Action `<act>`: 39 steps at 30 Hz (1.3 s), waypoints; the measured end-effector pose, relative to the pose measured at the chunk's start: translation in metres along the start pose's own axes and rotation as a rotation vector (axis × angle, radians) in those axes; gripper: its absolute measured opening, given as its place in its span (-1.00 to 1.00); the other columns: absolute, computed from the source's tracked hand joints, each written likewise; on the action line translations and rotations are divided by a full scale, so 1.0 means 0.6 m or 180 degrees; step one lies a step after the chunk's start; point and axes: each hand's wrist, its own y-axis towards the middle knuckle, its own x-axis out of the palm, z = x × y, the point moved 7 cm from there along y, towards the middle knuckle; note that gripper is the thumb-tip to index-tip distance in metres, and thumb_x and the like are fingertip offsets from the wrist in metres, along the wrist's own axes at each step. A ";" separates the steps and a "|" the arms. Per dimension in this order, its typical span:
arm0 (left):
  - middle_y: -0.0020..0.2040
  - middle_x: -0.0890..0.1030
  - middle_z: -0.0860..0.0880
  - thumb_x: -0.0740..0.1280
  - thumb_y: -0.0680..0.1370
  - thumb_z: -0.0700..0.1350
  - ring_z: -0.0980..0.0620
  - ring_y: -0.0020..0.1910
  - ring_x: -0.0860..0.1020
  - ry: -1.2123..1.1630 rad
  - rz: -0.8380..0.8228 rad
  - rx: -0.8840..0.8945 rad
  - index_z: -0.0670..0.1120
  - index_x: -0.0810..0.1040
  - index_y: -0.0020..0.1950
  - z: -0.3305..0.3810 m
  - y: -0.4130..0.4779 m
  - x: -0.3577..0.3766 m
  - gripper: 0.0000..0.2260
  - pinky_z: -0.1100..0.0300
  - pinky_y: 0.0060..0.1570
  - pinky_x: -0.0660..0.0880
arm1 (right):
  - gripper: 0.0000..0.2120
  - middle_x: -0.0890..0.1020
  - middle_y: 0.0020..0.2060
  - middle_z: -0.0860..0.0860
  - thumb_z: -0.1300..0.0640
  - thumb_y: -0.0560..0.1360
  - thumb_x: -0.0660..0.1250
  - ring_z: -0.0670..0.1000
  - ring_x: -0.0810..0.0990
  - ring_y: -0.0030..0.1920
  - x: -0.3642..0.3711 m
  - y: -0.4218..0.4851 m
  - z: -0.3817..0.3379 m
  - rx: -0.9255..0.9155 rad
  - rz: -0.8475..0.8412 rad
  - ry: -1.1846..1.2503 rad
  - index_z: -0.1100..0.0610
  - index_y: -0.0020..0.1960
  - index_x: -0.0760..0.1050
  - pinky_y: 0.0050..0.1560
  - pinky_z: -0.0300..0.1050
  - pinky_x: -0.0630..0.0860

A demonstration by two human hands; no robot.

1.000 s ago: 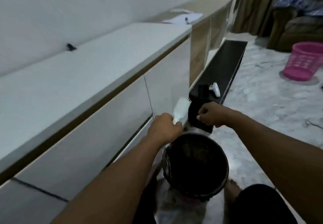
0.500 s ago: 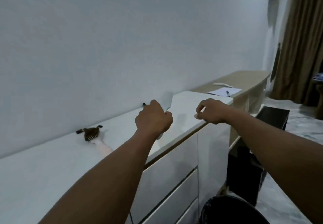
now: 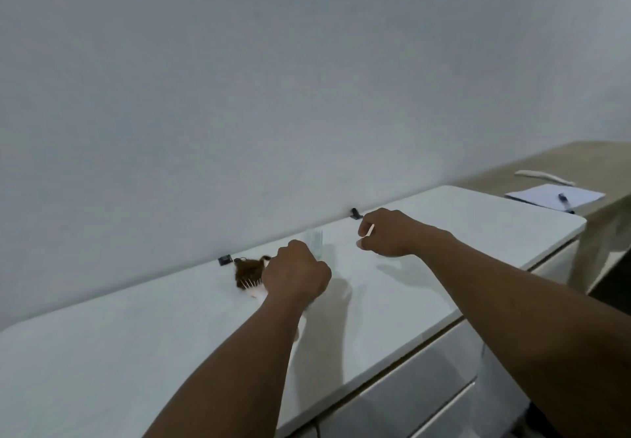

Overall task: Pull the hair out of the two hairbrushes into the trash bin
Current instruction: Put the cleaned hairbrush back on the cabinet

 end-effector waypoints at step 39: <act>0.13 0.58 0.00 0.32 0.46 0.19 -0.08 0.16 0.58 0.0447 -0.0098 -0.0698 0.02 0.54 0.24 -0.164 -0.021 -0.041 -0.57 0.13 -0.10 0.34 | -0.71 0.67 0.08 0.07 -0.07 0.51 0.38 0.14 0.61 0.16 0.060 0.008 -0.126 -0.0347 -0.0171 -0.0099 0.09 0.12 0.59 0.19 0.01 0.52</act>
